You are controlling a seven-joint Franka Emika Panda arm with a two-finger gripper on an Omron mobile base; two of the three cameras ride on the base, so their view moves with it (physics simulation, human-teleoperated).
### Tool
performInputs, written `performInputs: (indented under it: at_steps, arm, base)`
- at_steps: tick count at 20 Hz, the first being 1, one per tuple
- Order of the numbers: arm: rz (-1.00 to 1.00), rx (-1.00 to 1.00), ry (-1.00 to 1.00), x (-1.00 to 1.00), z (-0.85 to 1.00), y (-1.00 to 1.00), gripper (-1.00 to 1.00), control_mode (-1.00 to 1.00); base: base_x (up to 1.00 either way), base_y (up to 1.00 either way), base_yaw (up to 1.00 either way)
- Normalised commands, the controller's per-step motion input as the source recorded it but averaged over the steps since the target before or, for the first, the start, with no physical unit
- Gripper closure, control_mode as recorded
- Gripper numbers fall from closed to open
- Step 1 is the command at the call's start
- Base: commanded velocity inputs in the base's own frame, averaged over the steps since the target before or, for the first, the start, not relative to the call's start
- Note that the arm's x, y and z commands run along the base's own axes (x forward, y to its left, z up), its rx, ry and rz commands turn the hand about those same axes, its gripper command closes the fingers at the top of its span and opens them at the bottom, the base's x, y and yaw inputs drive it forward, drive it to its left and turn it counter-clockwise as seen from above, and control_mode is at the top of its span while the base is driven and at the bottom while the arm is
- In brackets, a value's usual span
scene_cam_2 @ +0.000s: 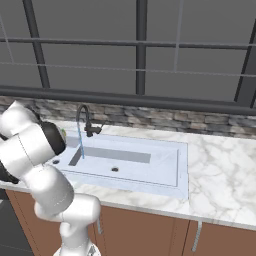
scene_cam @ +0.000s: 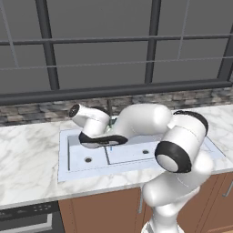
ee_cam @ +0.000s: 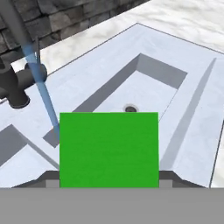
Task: Soak the sponge with water for a few seconds and then drop it inside the sink.
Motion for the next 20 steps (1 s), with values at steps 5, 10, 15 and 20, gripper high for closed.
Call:
performInputs:
  at_steps: [5,10,15,20]
  arm:
    - [0.05,0.04,0.05,-0.22,0.27,-0.54,1.00,-1.00]
    - [0.09,0.09,0.00,-0.27,0.16,-0.51,1.00,-1.00]
    - [0.16,0.08,0.01,-0.11,0.17,-0.53,1.00,-1.00]
    - [0.20,0.05,0.07,-0.05,0.28,-0.57,1.00,-1.00]
  base:
    - [0.00,0.00,0.00]
    - [0.00,0.00,0.00]
    - [0.00,0.00,0.00]
    - [0.00,0.00,0.00]
